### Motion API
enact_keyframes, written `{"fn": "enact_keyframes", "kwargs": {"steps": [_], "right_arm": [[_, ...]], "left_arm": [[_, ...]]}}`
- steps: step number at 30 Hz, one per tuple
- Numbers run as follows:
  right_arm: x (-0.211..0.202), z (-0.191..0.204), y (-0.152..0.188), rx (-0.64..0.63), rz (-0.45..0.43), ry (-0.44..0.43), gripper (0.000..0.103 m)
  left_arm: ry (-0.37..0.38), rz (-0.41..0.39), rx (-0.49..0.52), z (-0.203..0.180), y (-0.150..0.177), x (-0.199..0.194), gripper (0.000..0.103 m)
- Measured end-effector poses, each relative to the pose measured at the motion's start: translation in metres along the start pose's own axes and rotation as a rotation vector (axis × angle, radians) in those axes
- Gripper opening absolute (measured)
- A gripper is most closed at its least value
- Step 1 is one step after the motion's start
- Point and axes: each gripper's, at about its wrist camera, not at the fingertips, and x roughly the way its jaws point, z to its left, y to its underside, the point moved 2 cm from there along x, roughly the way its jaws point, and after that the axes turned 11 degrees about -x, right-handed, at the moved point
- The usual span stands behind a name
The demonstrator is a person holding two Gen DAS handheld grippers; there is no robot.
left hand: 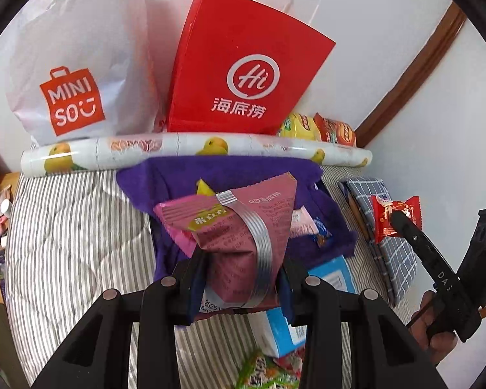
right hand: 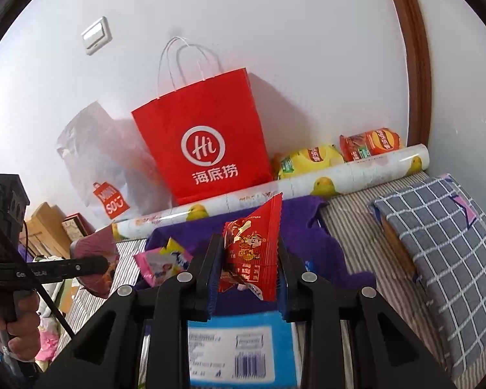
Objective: Organize snacks
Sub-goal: 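Lift and carry both packets toward the purple towel, then lower the red packet onto the towel and open the right tool while the left tool holds the pink packet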
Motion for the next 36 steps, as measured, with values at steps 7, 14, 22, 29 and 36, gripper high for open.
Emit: {"fn": "enact_keyframes", "kwargs": {"steps": [7, 14, 22, 29, 36], "right_arm": [[0.028, -0.009, -0.017, -0.007, 0.008, 0.008, 0.027], [0.062, -0.018, -0.019, 0.005, 0.046, -0.024, 0.026], [0.085, -0.021, -0.031, -0.014, 0.045, -0.03, 0.026], [0.105, -0.02, -0.02, -0.027, 0.093, -0.045, 0.026], [0.119, -0.02, -0.009, -0.027, 0.13, -0.051, 0.026]], "left_arm": [[-0.013, 0.027, -0.01, 0.002, -0.016, 0.029, 0.036], [-0.032, 0.071, -0.012, -0.002, -0.026, 0.06, 0.036], [-0.018, 0.095, -0.025, -0.009, -0.043, 0.083, 0.036], [-0.033, 0.107, -0.016, -0.008, -0.043, 0.093, 0.036], [-0.038, 0.115, -0.02, -0.004, -0.044, 0.098, 0.036]]}}
